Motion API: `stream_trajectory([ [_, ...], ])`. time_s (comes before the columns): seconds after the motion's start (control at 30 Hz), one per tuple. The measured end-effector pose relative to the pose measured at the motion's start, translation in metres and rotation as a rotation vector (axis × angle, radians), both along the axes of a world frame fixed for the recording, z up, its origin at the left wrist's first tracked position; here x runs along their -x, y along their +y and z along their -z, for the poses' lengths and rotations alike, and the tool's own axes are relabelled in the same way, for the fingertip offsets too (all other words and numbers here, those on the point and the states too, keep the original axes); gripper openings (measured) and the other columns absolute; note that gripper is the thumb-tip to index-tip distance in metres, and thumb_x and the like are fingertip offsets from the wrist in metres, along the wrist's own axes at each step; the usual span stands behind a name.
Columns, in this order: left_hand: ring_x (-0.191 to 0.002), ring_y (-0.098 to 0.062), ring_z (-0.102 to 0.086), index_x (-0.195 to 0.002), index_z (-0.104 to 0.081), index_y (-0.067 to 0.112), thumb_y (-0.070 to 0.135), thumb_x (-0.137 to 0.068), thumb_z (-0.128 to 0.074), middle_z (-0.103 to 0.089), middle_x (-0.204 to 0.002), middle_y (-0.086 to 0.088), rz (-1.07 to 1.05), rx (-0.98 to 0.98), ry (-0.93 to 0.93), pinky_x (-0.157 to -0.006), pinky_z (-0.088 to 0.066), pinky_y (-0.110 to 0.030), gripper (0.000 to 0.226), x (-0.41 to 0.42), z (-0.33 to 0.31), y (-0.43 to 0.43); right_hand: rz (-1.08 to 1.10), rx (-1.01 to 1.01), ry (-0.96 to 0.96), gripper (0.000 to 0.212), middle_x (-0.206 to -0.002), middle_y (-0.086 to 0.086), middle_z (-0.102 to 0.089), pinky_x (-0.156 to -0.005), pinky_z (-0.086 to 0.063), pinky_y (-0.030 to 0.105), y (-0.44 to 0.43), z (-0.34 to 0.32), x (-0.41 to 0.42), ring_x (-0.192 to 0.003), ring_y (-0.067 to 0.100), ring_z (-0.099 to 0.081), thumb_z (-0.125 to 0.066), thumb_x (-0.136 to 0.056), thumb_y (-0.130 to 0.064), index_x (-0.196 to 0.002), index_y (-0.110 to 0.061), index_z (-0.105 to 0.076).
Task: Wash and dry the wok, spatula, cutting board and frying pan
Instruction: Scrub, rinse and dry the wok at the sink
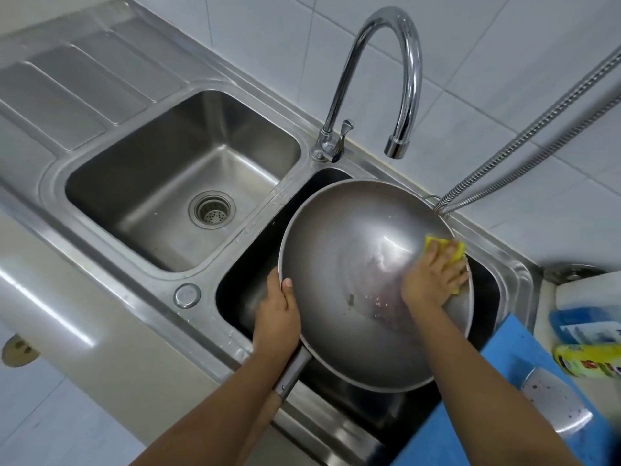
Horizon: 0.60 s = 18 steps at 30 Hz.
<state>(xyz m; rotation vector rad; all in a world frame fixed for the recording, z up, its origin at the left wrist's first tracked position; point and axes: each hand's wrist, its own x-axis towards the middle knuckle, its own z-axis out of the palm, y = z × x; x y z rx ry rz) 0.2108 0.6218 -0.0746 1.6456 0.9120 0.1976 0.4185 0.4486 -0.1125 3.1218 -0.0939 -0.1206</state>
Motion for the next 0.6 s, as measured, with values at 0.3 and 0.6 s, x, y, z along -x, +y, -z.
stream_trajectory([
  [0.3, -0.087, -0.011, -0.065, -0.142, -0.037, 0.028, 0.04, -0.104, -0.029, -0.067, -0.099, 0.001, 0.014, -0.029, 0.02, -0.075, -0.055, -0.035, 0.04, -0.001, 0.007, 0.003, -0.522, -0.402, -0.055, 0.075, -0.16, 0.023, 0.004, -0.116, -0.019, 0.057, 0.145, -0.013, -0.006, -0.143, 0.051, -0.008, -0.052, -0.089, -0.001, -0.152, -0.001, -0.012],
  [0.6, -0.087, -0.01, -0.065, -0.14, -0.037, 0.029, 0.04, -0.104, -0.028, -0.066, -0.098, 0.002, 0.009, -0.002, 0.002, -0.072, -0.053, -0.03, 0.038, -0.001, 0.009, 0.003, -0.479, 0.105, -0.046, 0.085, -0.162, 0.011, 0.008, -0.118, -0.011, 0.057, 0.076, -0.025, -0.041, -0.148, 0.04, 0.0, -0.042, -0.087, 0.002, -0.155, -0.021, 0.003],
])
